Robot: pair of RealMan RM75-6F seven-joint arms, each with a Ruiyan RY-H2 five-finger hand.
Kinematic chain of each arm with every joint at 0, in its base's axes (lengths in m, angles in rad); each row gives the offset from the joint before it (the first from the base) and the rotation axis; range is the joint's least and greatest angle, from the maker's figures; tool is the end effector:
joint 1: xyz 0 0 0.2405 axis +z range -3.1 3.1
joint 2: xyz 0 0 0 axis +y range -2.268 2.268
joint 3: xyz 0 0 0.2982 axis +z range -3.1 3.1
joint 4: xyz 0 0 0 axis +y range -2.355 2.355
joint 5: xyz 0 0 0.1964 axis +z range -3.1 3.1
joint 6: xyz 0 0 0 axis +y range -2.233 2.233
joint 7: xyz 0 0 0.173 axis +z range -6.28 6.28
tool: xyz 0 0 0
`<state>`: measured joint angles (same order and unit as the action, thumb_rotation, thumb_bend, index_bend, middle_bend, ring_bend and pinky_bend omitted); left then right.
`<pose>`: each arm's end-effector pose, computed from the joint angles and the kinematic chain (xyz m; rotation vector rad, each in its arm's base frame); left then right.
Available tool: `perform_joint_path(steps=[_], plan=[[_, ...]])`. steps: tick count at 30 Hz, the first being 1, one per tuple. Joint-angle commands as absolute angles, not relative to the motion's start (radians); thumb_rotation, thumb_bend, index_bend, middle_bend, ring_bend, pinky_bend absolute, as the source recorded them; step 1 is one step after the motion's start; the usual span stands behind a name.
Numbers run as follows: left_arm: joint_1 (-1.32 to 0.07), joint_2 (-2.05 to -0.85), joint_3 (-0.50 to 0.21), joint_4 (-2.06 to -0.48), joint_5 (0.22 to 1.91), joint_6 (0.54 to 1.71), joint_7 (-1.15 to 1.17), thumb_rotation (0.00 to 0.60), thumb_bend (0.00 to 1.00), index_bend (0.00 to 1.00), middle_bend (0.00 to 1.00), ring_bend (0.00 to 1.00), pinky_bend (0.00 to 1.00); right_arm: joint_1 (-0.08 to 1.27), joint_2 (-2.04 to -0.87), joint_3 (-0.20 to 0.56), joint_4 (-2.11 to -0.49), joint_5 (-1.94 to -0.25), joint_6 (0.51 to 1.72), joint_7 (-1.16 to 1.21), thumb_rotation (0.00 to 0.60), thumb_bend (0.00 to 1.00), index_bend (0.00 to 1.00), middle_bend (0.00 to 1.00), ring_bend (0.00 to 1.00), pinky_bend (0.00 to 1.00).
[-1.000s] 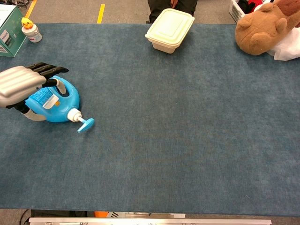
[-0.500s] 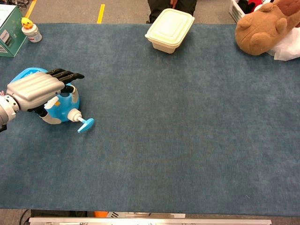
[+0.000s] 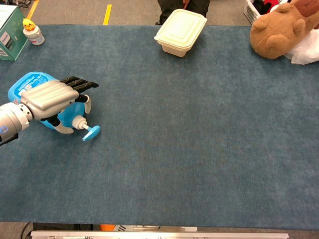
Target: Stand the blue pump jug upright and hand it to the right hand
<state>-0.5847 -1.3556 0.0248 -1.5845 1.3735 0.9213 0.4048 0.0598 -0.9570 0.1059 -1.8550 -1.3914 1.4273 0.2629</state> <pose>-0.2454 0.3154 0.0115 -2.1354 -0.7558 -0.6366 -0.3213 -0.2105 0.2285 1.1578 -1.2148 1.1079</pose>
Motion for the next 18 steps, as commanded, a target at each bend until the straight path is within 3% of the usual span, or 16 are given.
perform_joint_path(steps=[1, 18], plan=[[-0.590, -1.372, 0.020, -1.562, 1.365, 0.918, 0.417, 0.600, 0.14, 0.40, 0.02, 0.00, 0.00, 0.058, -0.957, 0.106, -1.854, -1.391, 1.429, 0.264, 0.600, 0.08, 0.08, 0.22, 0.11, 0.24], [-0.593, -1.393, 0.035, -1.526, 1.348, 0.904, 0.409, 0.600, 0.17, 0.45, 0.04, 0.00, 0.00, 0.056, -0.954, 0.108, -1.861, -1.383, 1.426, 0.258, 0.600, 0.08, 0.08, 0.22, 0.11, 0.24]])
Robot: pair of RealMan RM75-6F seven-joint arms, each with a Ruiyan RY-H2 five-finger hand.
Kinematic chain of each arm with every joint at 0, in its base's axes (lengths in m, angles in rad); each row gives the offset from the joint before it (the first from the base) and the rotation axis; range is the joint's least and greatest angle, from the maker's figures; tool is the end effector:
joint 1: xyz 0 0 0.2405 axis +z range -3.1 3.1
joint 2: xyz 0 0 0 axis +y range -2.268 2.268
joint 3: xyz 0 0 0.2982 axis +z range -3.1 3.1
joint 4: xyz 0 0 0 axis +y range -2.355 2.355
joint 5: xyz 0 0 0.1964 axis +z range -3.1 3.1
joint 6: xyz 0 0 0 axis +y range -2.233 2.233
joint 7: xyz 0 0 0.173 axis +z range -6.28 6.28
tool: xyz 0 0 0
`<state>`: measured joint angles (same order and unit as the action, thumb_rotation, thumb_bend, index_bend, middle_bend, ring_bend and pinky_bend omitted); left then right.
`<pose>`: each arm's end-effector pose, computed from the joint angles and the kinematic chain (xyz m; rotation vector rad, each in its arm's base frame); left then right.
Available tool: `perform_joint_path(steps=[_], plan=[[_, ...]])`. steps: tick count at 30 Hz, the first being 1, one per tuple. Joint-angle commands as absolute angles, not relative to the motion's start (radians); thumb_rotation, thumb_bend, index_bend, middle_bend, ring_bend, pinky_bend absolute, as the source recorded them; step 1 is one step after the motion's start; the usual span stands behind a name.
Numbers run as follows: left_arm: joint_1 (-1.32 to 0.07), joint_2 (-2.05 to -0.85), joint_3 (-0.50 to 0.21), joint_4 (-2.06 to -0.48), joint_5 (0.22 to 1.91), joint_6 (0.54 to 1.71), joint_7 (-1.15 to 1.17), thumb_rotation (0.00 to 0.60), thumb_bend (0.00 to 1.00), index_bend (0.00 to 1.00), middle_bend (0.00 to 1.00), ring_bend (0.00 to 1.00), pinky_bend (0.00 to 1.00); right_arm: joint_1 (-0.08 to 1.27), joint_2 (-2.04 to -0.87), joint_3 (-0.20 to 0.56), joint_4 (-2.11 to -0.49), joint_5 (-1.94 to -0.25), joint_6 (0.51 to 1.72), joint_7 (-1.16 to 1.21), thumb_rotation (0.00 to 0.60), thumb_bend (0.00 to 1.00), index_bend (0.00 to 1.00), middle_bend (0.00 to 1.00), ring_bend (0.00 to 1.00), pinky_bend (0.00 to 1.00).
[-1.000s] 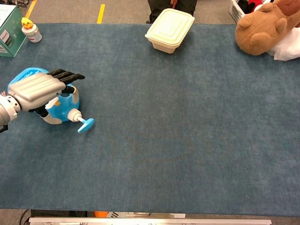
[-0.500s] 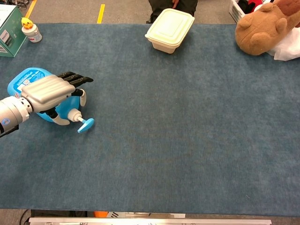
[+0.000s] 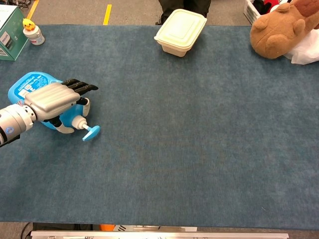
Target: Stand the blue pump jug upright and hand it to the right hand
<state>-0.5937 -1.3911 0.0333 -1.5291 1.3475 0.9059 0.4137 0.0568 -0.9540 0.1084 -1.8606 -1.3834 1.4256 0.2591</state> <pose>-0.2548 0.3199 0.0005 -2.1365 -0.7552 -0.5930 -0.3219 -0.2098 0.2294 1.1496 -1.2175 1.1021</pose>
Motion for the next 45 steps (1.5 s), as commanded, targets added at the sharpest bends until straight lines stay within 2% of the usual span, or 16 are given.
perform_joint_path(steps=[1, 4, 8, 13, 21, 27, 45], plan=[[-0.593, -1.396, 0.037, -1.522, 1.350, 0.904, 0.405, 0.600, 0.17, 0.45, 0.04, 0.00, 0.00, 0.055, -0.953, 0.108, -1.862, -1.382, 1.427, 0.258, 0.600, 0.08, 0.08, 0.22, 0.11, 0.24], [-0.594, -1.401, 0.040, -1.513, 1.357, 0.903, 0.393, 0.600, 0.18, 0.48, 0.05, 0.00, 0.00, 0.053, -0.952, 0.109, -1.864, -1.380, 1.429, 0.257, 0.600, 0.08, 0.08, 0.22, 0.11, 0.24], [-0.591, -1.406, 0.041, -1.506, 1.366, 0.908, 0.364, 0.600, 0.19, 0.57, 0.07, 0.00, 0.00, 0.052, -0.950, 0.109, -1.867, -1.382, 1.429, 0.262, 0.600, 0.08, 0.08, 0.22, 0.11, 0.24], [-0.587, -1.374, 0.033, -1.537, 1.388, 0.921, 0.273, 0.600, 0.19, 0.60, 0.08, 0.00, 0.00, 0.056, -0.949, 0.109, -1.870, -1.383, 1.423, 0.261, 0.600, 0.08, 0.08, 0.22, 0.11, 0.24], [-0.616, -1.241, 0.014, -1.640, 1.412, 0.878, 0.077, 0.600, 0.19, 0.62, 0.09, 0.00, 0.00, 0.065, -0.953, 0.110, -1.875, -1.386, 1.410, 0.257, 0.600, 0.08, 0.08, 0.22, 0.11, 0.24], [-0.647, -1.131, -0.010, -1.697, 1.436, 0.820, -0.183, 0.600, 0.19, 0.62, 0.09, 0.00, 0.00, 0.066, -0.953, 0.110, -1.878, -1.390, 1.411, 0.255, 0.600, 0.08, 0.08, 0.22, 0.11, 0.24], [-0.722, -0.990, -0.033, -1.684, 1.581, 0.780, -0.767, 0.600, 0.19, 0.62, 0.09, 0.00, 0.00, 0.071, -0.951, 0.108, -1.897, -1.400, 1.410, 0.243, 0.600, 0.08, 0.08, 0.22, 0.11, 0.24]])
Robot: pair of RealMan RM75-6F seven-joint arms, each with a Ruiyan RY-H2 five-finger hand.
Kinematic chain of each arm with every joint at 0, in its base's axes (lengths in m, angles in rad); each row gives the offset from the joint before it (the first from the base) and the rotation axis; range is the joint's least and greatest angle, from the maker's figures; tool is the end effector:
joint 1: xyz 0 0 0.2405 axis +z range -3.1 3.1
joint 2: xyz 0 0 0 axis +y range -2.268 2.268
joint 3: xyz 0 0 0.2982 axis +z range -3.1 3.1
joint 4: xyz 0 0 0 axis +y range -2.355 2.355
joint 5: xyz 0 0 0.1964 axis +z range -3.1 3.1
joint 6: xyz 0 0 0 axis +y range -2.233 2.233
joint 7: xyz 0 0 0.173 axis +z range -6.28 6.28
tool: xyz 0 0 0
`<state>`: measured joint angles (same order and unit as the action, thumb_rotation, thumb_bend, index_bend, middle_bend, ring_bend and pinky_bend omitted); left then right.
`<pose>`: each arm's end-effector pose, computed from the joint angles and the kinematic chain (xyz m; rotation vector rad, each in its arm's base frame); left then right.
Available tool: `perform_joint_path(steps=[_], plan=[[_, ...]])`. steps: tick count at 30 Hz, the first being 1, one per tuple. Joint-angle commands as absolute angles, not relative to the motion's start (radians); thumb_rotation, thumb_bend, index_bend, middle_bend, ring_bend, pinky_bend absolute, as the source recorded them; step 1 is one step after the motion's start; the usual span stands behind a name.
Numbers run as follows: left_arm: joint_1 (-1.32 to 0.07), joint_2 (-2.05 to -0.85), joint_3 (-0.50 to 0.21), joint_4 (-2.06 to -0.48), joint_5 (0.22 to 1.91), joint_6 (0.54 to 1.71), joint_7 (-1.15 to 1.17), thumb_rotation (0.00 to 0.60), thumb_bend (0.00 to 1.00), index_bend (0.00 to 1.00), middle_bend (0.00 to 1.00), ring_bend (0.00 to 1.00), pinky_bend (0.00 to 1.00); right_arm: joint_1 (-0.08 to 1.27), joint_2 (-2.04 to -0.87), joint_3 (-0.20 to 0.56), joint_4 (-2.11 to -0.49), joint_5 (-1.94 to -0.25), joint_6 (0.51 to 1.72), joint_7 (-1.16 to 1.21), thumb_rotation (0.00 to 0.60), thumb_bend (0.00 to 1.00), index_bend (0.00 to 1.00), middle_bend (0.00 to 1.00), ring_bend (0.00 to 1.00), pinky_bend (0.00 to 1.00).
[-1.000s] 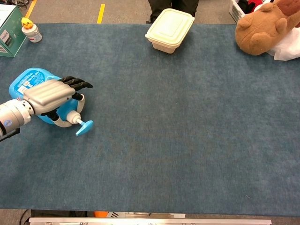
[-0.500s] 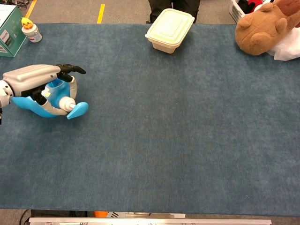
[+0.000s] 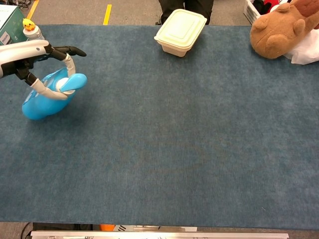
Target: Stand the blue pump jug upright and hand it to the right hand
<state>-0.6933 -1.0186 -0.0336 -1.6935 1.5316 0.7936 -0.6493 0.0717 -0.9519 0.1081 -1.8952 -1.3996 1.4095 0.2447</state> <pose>-0.2132 0.3511 0.1137 -1.8928 -1.5481 -1.0112 -0.3100 -0.2140 0.2232 1.1827 -1.2352 1.1225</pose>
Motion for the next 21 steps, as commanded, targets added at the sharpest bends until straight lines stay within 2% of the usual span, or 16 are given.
perform_joint_path(steps=[1, 12, 21], plan=[[-0.730, -0.986, -0.030, -1.677, 1.595, 0.777, -0.812, 0.600, 0.19, 0.62, 0.09, 0.00, 0.00, 0.071, -0.950, 0.107, -1.900, -1.401, 1.411, 0.241, 0.600, 0.08, 0.08, 0.22, 0.11, 0.24], [-0.825, -0.965, 0.029, -1.568, 1.742, 0.784, -1.237, 0.600, 0.19, 0.62, 0.09, 0.00, 0.00, 0.064, -0.944, 0.102, -1.915, -1.401, 1.420, 0.230, 0.600, 0.08, 0.08, 0.22, 0.11, 0.24], [-0.900, -0.986, 0.112, -1.438, 1.856, 0.883, -1.549, 0.600, 0.19, 0.62, 0.09, 0.00, 0.00, 0.057, -0.942, 0.102, -1.929, -1.396, 1.432, 0.216, 0.600, 0.08, 0.08, 0.22, 0.11, 0.24]])
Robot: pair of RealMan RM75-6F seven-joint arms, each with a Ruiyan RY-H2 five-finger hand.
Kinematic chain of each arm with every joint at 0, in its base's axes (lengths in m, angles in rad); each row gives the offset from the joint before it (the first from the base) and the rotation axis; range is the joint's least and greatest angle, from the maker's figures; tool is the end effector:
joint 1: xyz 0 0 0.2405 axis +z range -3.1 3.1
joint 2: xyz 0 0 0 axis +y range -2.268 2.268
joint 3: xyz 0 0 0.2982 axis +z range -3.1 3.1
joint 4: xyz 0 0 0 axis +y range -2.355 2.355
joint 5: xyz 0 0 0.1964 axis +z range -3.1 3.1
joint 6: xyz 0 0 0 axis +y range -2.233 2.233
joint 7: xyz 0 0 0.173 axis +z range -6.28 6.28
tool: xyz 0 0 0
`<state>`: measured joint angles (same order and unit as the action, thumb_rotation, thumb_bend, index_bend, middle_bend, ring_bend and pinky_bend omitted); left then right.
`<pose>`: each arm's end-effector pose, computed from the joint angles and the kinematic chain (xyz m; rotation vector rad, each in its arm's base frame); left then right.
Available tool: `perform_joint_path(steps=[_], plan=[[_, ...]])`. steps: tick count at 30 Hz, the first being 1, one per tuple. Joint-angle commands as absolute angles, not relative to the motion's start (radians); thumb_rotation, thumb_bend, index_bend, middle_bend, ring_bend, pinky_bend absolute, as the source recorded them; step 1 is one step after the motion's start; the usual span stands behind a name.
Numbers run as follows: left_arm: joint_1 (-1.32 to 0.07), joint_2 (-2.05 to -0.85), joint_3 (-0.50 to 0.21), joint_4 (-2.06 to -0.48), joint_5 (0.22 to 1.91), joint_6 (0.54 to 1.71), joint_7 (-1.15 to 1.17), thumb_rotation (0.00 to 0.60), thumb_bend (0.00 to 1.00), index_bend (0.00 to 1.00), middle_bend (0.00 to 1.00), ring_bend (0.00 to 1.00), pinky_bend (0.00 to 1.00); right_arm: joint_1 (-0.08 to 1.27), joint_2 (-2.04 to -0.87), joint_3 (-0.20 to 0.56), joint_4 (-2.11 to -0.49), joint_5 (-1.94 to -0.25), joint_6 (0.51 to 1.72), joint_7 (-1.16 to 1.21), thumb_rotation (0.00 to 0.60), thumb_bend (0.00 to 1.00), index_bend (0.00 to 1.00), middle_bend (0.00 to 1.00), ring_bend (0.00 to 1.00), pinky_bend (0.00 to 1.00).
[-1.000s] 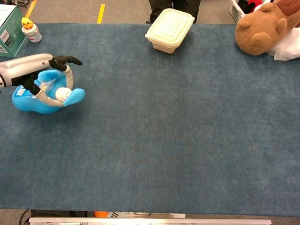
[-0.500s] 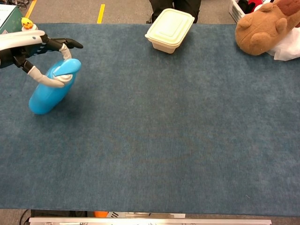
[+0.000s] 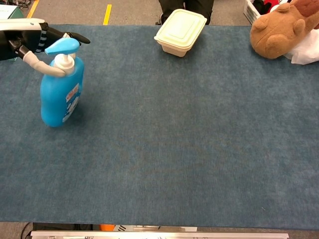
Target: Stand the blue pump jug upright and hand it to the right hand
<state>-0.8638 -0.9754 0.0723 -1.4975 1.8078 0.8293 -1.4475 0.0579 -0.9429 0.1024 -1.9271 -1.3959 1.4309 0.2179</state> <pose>-0.1974 0.3865 0.1367 -1.8009 -1.9738 -1.1122 -0.3069 -0.2081 0.2261 1.1678 -1.2287 1.1153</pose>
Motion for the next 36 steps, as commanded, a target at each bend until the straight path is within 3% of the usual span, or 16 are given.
perform_joint_path(steps=[1, 9, 36], plan=[[-0.905, -0.990, 0.121, -1.424, 1.862, 0.900, -1.585, 0.600, 0.20, 0.62, 0.09, 0.00, 0.00, 0.056, -0.942, 0.102, -1.931, -1.396, 1.435, 0.215, 0.600, 0.08, 0.08, 0.22, 0.11, 0.24], [-0.935, -1.024, 0.172, -1.333, 1.897, 1.000, -1.756, 0.600, 0.20, 0.62, 0.09, 0.00, 0.00, 0.049, -0.942, 0.100, -1.936, -1.396, 1.442, 0.212, 0.600, 0.08, 0.08, 0.22, 0.11, 0.24], [-0.994, -1.152, 0.243, -1.120, 1.861, 1.076, -1.948, 0.600, 0.20, 0.62, 0.09, 0.00, 0.00, 0.032, -0.942, 0.101, -1.946, -1.381, 1.461, 0.202, 0.600, 0.08, 0.08, 0.22, 0.11, 0.24]])
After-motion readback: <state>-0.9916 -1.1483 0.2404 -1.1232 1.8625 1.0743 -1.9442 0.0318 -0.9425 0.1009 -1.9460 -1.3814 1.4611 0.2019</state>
